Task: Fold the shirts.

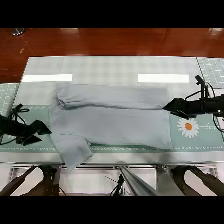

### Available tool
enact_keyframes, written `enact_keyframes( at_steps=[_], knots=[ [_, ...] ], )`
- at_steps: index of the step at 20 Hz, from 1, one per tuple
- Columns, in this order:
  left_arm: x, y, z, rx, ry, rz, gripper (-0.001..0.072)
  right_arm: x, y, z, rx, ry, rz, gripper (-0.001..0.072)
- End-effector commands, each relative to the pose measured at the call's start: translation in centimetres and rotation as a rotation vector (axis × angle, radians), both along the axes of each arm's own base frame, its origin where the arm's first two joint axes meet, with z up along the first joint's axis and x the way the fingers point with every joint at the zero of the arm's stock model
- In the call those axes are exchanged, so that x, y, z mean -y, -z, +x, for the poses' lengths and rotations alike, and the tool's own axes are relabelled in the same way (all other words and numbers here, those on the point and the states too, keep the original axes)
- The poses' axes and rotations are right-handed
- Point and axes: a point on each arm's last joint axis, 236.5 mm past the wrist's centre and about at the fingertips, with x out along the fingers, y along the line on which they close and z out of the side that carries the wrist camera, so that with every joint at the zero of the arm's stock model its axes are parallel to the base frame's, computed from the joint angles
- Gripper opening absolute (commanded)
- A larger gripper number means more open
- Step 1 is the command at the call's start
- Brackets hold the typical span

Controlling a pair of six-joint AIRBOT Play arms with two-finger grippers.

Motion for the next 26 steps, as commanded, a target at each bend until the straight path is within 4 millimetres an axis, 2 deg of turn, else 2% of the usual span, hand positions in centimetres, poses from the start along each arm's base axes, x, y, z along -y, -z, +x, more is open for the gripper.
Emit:
enact_keyframes(
  at_steps=[1, 4, 7, 10, 13, 15, 17, 18, 19, 20, 21, 22, 23, 26],
  knots=[
    [2.6, 1.2, -1.4, 0.032, -0.021, -0.082, 0.0704, -1.1, -0.5, -1.0, 0.039, 0.000, 0.021, 0.0625],
    [2.8, 1.3, -1.1, 0.052, -0.015, -0.093, 0.0703, -1.5, -0.6, -1.8, 0.025, -0.030, 0.028, 0.0625],
    [3.4, 1.4, -0.5, 0.072, -0.028, -0.118, 0.0704, -1.5, -0.7, -1.7, 0.027, -0.025, 0.033, 0.0625],
    [4.9, 1.9, 0.2, 0.089, -0.036, -0.158, 0.0703, -1.5, -0.7, -1.8, 0.024, -0.027, 0.034, 0.0625],
    [6.8, 2.6, -0.4, 0.061, 0.007, -0.189, 0.0703, -1.2, -0.7, -1.6, 0.027, -0.017, 0.029, 0.0625],
    [7.6, 2.7, -1.0, 0.035, 0.037, -0.210, 0.0703, 0.7, -0.7, -1.2, 0.025, 0.057, 0.028, 0.0625],
    [7.9, 2.3, -1.2, 0.023, 0.046, -0.229, 0.0701, 4.4, -0.4, -1.2, 0.011, 0.169, 0.015, 0.0625],
    [8.0, 2.1, -1.3, 0.018, 0.053, -0.237, 0.0697, 6.4, 0.0, -1.8, -0.012, 0.219, -0.003, 0.0625],
    [8.1, 1.9, -1.3, 0.019, 0.064, -0.243, 0.0618, 8.5, 0.8, -3.1, -0.059, 0.267, -0.038, 0.0625],
    [8.2, 1.8, -1.4, 0.019, 0.071, -0.248, 0.0295, 10.6, 1.7, -4.6, -0.129, 0.328, -0.083, 0.0625],
    [8.2, 1.7, -1.3, 0.021, 0.074, -0.248, 0.0029, 11.8, 2.7, -6.2, -0.208, 0.381, -0.120, 0.0624],
    [8.2, 1.7, -1.4, 0.020, 0.074, -0.250, 0.0022, 12.1, 3.6, -7.9, -0.283, 0.388, -0.146, 0.0625],
    [8.2, 1.7, -1.4, 0.018, 0.075, -0.252, 0.0021, 11.5, 4.2, -9.3, -0.343, 0.364, -0.149, 0.0624],
    [8.2, 1.7, -1.4, 0.018, 0.075, -0.252, 0.0022, 7.5, 5.6, -13.0, -0.483, 0.237, -0.085, 0.0624]
  ],
)
